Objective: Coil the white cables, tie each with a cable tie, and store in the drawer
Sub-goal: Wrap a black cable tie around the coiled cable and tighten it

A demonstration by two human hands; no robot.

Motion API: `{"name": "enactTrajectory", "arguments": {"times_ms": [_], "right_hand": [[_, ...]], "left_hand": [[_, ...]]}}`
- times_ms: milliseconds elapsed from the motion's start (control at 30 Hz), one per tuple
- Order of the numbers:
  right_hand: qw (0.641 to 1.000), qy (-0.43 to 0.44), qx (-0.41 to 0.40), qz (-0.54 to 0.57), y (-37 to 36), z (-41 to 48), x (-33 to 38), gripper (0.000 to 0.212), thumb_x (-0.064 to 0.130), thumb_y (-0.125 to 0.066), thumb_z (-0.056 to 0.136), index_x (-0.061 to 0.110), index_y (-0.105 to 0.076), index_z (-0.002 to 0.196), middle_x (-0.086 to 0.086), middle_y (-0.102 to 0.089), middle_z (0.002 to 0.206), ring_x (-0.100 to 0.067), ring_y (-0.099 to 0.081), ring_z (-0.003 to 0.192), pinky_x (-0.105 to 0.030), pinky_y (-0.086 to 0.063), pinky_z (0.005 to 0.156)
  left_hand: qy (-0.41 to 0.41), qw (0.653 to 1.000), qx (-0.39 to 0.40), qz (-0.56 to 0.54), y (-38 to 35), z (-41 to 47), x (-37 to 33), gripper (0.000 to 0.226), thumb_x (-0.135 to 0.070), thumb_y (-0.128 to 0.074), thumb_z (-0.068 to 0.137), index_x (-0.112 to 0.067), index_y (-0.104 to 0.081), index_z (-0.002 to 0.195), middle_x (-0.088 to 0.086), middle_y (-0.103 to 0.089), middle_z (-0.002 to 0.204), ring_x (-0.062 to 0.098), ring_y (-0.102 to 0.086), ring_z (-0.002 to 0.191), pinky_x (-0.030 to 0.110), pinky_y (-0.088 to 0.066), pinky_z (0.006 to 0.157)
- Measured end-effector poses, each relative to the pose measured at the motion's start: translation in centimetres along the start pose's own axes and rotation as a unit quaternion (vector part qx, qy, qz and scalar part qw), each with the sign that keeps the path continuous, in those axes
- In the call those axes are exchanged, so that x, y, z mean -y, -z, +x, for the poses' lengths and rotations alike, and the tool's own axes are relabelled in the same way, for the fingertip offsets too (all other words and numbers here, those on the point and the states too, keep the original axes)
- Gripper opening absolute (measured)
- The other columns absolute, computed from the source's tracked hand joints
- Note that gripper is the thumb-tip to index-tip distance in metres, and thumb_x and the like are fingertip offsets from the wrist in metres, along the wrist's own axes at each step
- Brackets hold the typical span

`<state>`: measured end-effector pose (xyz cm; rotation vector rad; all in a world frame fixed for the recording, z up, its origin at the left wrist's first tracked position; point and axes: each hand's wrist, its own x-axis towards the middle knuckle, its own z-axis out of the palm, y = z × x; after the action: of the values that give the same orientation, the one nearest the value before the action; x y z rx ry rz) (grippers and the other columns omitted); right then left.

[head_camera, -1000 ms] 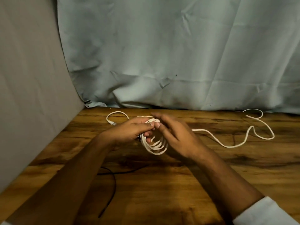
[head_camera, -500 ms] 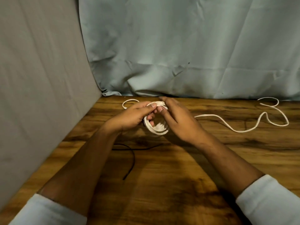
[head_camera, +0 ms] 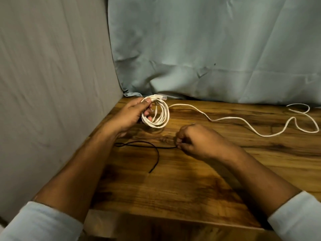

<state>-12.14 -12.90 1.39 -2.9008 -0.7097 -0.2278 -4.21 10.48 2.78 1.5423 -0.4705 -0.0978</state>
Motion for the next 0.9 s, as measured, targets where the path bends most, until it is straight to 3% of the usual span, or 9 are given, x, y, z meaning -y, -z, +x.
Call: {"name": "enactTrajectory", "arguments": {"times_ms": [133,267,400,533,633,700,800,900], "right_hand": [[0.999,0.018,0.0,-0.034,0.5,-0.5,0.6,0.008,0.027,-0.06,0.095,0.028,-0.068,0.093,0.008,-0.067,0.097,-0.013,-0.062,0.089,-0.033,-0.051,0.073],[0.984,-0.022,-0.018,0.175,1.8,-0.8,-1.0,0.009,0.017,-0.064,0.089,0.024,-0.071,0.091,0.006,-0.074,0.085,-0.008,-0.067,0.078,-0.037,-0.056,0.076],[0.894,-0.067,-0.073,0.437,4.7,-1.3,-2.6,0.009,-0.008,-0.062,0.096,-0.007,-0.069,0.102,-0.018,-0.076,0.082,-0.026,-0.071,0.071,-0.033,-0.059,0.071],[0.817,-0.079,-0.184,0.542,7.2,-1.6,-4.0,0.017,-0.007,-0.059,0.097,0.005,-0.071,0.097,-0.015,-0.075,0.077,-0.022,-0.073,0.063,-0.028,-0.061,0.063],[0.766,-0.078,-0.212,0.602,8.6,-1.8,-5.1,0.014,0.002,-0.064,0.093,0.006,-0.073,0.103,-0.015,-0.078,0.092,-0.022,-0.076,0.073,-0.03,-0.062,0.068],[0.745,-0.067,-0.214,0.628,9.2,-2.0,-5.9,0.024,0.007,-0.068,0.087,0.005,-0.073,0.111,-0.017,-0.078,0.107,-0.027,-0.078,0.086,-0.035,-0.064,0.078],[0.735,-0.042,-0.222,0.639,9.7,-2.2,-6.9,0.041,0.001,-0.067,0.082,0.005,-0.069,0.122,-0.017,-0.075,0.121,-0.031,-0.076,0.105,-0.044,-0.059,0.095],[0.73,-0.043,-0.278,0.623,9.8,-1.8,-8.1,0.036,0.003,-0.069,0.083,0.006,-0.071,0.119,-0.017,-0.077,0.117,-0.031,-0.076,0.104,-0.044,-0.06,0.094]], "left_hand": [[-0.005,1.0,-0.015,0.006,-0.3,-0.1,-0.4,0.028,-0.029,-0.043,0.109,-0.015,-0.057,0.089,-0.003,-0.05,0.061,0.016,-0.056,0.061,0.033,-0.044,0.068],[-0.025,0.998,-0.06,-0.005,-1.0,0.2,-1.3,0.029,-0.029,-0.043,0.11,-0.014,-0.056,0.088,-0.002,-0.048,0.062,0.012,-0.056,0.058,0.027,-0.048,0.064],[-0.048,0.995,-0.083,-0.015,-1.9,1.4,-2.1,0.029,-0.027,-0.043,0.109,-0.015,-0.057,0.087,-0.001,-0.048,0.064,0.011,-0.056,0.057,0.027,-0.047,0.065],[-0.058,0.994,-0.083,-0.035,-3.8,3.3,-2.8,0.029,-0.027,-0.043,0.109,-0.018,-0.057,0.086,-0.005,-0.051,0.061,0.015,-0.056,0.063,0.027,-0.046,0.06],[-0.068,0.994,-0.07,-0.044,-5.6,4.7,-3.3,0.029,-0.024,-0.042,0.11,-0.017,-0.056,0.085,-0.004,-0.05,0.061,0.014,-0.055,0.062,0.027,-0.046,0.062],[-0.066,0.995,-0.056,-0.045,-6.9,5.5,-3.5,0.028,-0.025,-0.042,0.11,-0.017,-0.056,0.087,-0.003,-0.05,0.063,0.014,-0.055,0.062,0.027,-0.046,0.063],[-0.065,0.996,-0.042,-0.049,-8.6,6.9,-3.6,0.028,-0.026,-0.042,0.11,-0.016,-0.056,0.087,-0.002,-0.05,0.063,0.016,-0.055,0.064,0.027,-0.048,0.064],[-0.073,0.996,-0.022,-0.036,-10.1,8.4,-3.7,0.029,-0.029,-0.042,0.11,-0.017,-0.057,0.087,-0.003,-0.052,0.064,0.016,-0.057,0.067,0.029,-0.05,0.067]]}}
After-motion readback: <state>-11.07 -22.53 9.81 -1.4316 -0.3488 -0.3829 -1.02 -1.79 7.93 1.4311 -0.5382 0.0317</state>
